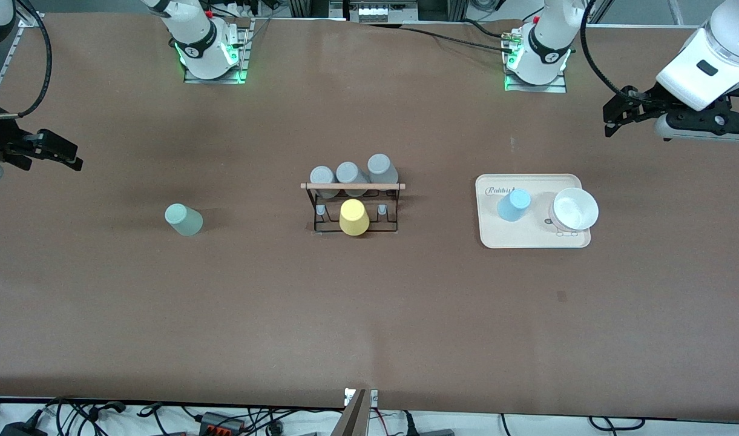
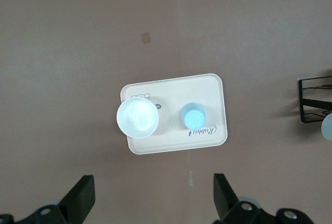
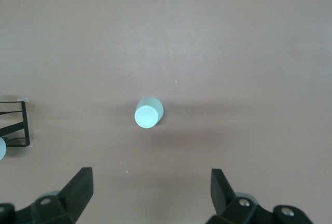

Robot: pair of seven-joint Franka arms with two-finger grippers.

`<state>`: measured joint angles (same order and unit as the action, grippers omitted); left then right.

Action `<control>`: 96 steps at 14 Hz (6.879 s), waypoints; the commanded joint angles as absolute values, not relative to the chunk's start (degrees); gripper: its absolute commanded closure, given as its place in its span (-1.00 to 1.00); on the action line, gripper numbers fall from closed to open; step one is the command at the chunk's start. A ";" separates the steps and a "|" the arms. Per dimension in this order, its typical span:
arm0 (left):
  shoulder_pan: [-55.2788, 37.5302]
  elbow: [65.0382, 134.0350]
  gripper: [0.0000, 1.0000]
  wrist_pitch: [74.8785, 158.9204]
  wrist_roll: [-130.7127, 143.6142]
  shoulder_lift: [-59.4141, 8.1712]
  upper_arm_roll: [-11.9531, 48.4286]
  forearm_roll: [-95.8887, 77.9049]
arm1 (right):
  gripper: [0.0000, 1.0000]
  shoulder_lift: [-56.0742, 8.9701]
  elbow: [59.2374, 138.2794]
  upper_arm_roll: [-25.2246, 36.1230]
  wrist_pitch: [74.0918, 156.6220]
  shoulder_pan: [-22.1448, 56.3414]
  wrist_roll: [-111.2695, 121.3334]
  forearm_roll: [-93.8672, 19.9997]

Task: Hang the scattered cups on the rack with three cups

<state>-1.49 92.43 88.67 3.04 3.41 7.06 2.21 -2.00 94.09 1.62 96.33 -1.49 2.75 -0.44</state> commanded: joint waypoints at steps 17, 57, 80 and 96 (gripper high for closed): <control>-1.84 89.65 -1.00 81.83 2.81 -4.19 7.38 2.37 | -1.00 -0.79 95.36 1.93 96.77 -1.23 3.69 -0.09; -2.11 133.95 -0.17 151.70 12.48 -17.75 11.25 3.25 | -1.00 -1.23 94.75 1.84 98.53 -1.32 2.81 0.44; -25.38 73.93 0.13 112.94 46.99 -33.91 14.50 7.61 | -1.00 -1.23 94.75 2.02 97.91 -1.85 3.34 0.44; -30.23 76.29 0.14 116.19 55.20 -38.23 15.12 10.28 | -1.00 -1.67 95.36 2.02 98.70 -1.93 3.16 0.44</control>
<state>-29.57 75.89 115.64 54.26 -38.02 15.13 8.77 -2.02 94.51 2.31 98.17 -1.55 2.79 -0.06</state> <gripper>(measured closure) 0.317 0.000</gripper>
